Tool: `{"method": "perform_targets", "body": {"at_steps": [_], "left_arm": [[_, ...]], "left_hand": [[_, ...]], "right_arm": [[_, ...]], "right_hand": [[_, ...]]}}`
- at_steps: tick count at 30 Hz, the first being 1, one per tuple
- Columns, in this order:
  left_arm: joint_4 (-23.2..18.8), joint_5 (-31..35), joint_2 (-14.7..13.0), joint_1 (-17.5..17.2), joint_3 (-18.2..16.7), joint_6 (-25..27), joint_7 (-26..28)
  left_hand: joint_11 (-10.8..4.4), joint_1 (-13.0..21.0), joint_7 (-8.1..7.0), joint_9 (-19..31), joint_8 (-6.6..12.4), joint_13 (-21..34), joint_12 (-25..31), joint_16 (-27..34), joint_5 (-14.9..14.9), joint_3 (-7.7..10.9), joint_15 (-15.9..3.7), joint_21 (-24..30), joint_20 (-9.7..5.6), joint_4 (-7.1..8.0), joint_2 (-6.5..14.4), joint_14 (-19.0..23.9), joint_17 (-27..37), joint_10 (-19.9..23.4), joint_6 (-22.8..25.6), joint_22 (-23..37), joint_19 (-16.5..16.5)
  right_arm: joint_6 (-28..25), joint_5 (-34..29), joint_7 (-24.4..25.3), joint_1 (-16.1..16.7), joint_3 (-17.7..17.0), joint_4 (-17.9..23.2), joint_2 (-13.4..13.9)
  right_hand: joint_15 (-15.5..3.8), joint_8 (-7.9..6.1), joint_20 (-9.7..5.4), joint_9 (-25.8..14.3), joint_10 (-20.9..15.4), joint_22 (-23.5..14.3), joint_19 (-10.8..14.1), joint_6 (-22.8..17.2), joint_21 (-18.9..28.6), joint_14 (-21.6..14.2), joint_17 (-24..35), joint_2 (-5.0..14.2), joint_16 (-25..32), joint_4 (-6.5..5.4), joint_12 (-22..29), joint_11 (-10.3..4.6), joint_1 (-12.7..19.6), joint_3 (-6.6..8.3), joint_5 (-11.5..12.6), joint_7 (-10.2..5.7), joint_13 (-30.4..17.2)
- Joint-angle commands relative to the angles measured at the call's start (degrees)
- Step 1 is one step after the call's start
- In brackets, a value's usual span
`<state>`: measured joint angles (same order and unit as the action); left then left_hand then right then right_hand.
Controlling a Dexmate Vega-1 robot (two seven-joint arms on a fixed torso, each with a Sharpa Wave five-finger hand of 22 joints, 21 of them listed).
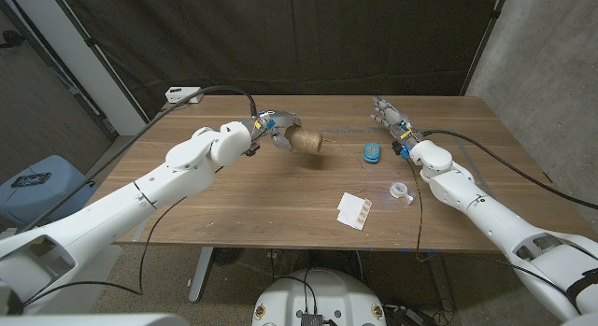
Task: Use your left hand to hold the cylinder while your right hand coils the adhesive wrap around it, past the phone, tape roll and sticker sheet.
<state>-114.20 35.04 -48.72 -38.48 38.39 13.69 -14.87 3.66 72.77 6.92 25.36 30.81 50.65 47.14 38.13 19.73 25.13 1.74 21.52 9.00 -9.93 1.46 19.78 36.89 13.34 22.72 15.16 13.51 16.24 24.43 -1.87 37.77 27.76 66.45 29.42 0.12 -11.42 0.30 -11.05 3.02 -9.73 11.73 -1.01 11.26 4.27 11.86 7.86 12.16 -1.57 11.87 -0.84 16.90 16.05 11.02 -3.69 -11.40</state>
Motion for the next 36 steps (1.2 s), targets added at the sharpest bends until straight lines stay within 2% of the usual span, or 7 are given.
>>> {"method": "perform_targets", "body": {"at_steps": [1,9,29,36], "left_arm": [[1.1,-0.2,1.5,1.5,0.6,-1.0,0.6],[1.4,-0.3,2.5,2.2,0.9,-1.1,0.8],[1.2,-0.1,4.1,3.3,1.1,-0.2,2.3],[1.5,-0.1,4.8,3.8,1.3,-0.2,3.1]], "left_hand": [[-2.09,-0.3,-0.8,6.7,9.47,0.1,0.1,0.0,0.3,1.48,-0.08,0.4,-0.45,0.87,1.9,0.5,0.0,2.9,1.5,0.1,0.1],[-2.14,-0.3,-1.15,6.8,9.7,0.1,0.1,0.0,0.4,1.5,-0.13,0.4,-0.51,0.86,2.0,0.7,0.0,3.1,1.5,0.0,0.1],[-2.27,-0.2,-0.95,6.9,10.24,0.3,0.0,-0.1,0.8,1.67,-0.2,0.6,-0.6,0.77,2.0,1.1,-0.1,3.5,1.7,-0.1,0.2],[-2.28,-0.3,-1.03,6.8,10.3,0.4,-0.1,-0.2,0.9,1.67,-0.23,0.6,-0.65,0.78,2.0,1.2,0.0,3.6,1.7,-0.2,0.2]], "right_arm": [[0.7,0.1,-1.1,-0.6,0.4,-0.6,-0.6],[0.7,0.2,-1.5,-0.6,0.4,-0.2,-0.3],[0.9,0.5,-2.6,-0.7,0.5,0.1,-0.3],[0.4,1.7,-3.8,-0.5,0.4,0.5,-0.5]], "right_hand": [[-0.12,-0.07,0.04,-0.2,-0.1,-0.3,0.0,-0.1,0.0,0.5,0.2,-0.16,0.0,0.38,0.0,-0.17,-0.2,0.02,-0.1,-0.23,-0.2],[-0.27,-0.09,-0.03,-0.2,-0.2,-0.3,0.0,-0.2,0.0,0.4,0.2,-0.14,0.0,0.49,0.0,-0.2,-0.1,0.03,-0.1,-0.22,-0.2],[-0.38,-0.05,0.02,-0.2,-0.2,-0.3,0.5,-0.2,0.2,0.3,0.2,-0.03,0.0,0.72,0.0,-0.17,-0.1,0.05,-0.1,-0.19,-0.2],[-0.69,-0.08,0.01,-0.2,-0.3,-0.3,1.4,-0.3,0.5,-0.9,0.1,-0.02,0.5,0.86,0.0,-0.29,-0.2,0.12,-0.1,-0.14,-0.2]]}}
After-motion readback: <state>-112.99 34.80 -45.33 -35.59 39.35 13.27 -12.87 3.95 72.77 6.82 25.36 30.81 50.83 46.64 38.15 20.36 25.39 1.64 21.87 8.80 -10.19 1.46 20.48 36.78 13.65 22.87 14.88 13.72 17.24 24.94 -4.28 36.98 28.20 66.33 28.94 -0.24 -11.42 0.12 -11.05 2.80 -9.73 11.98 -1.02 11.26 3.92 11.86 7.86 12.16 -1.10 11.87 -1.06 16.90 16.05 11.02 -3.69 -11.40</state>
